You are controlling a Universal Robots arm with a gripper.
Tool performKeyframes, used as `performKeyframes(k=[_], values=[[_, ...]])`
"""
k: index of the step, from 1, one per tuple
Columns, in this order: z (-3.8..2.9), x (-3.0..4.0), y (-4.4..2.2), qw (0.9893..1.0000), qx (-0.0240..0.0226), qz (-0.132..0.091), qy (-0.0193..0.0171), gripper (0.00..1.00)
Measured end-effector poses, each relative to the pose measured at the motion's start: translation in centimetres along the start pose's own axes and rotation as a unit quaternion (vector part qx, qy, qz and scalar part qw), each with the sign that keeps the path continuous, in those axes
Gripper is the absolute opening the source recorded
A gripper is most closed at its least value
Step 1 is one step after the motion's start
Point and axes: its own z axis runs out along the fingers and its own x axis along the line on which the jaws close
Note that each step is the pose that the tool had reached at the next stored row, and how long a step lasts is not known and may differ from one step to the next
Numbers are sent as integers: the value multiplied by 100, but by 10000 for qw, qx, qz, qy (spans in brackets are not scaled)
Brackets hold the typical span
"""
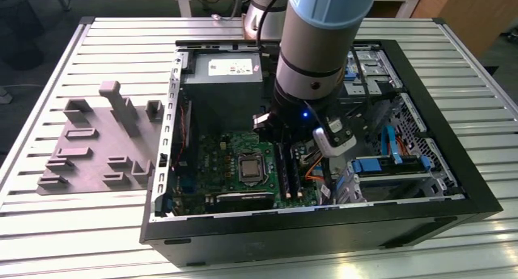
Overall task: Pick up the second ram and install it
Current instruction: 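Press down the second ram until it locks into place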
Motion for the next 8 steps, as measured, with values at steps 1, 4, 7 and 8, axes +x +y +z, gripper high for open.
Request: performKeyframes(k=[1,4,7,8], values=[[-19,0,1,10000,-1,0,1,11],[-30,0,2,10000,-1,0,3,11],[-31,1,2,10000,0,1,13,11],[-31,1,2,10000,0,1,14,11]])
